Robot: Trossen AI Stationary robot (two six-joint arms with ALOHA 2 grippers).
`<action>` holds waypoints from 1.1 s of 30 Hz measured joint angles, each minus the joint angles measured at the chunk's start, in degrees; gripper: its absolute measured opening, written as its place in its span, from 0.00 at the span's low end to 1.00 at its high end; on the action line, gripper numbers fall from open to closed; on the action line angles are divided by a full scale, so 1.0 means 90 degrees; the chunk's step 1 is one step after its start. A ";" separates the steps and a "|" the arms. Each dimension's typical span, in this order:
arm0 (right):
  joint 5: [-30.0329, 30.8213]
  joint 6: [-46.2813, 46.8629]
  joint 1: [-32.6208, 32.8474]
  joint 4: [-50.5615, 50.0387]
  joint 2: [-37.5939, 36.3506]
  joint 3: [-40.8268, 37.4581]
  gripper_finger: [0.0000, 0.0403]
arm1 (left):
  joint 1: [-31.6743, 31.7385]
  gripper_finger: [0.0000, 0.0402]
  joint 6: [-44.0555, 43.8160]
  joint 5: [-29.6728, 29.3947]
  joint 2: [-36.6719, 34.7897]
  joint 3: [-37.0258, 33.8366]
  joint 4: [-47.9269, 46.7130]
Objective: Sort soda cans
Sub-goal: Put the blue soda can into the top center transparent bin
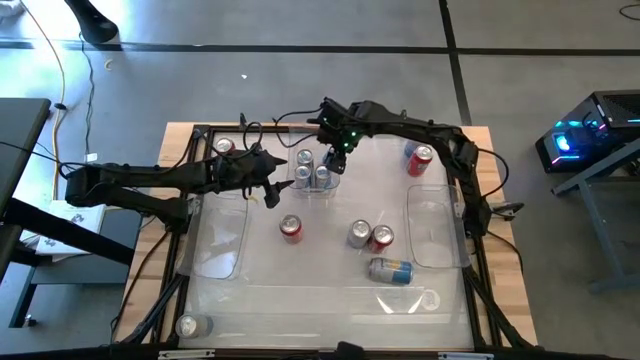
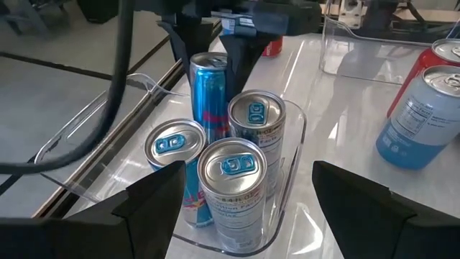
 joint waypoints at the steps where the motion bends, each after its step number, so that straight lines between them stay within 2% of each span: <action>1: 0.0003 -0.0007 0.0013 -0.0018 0.0007 0.0000 0.53 | 0.0000 0.74 0.0000 0.0001 0.0000 0.0000 0.0001; 6: 0.0004 -0.0016 0.0065 0.0040 0.0018 0.0000 0.53 | 0.0000 0.74 0.0000 -0.0001 0.0000 0.0000 0.0008; 14: 0.0028 -0.0112 0.0060 0.0062 0.0018 0.0000 0.60 | 0.0000 0.74 0.0000 -0.0001 0.0000 0.0000 0.0013; 33: 0.0005 -0.0242 0.0087 0.0293 0.0016 0.0000 0.61 | -0.0002 0.74 -0.0001 -0.0001 0.0000 0.0000 0.0011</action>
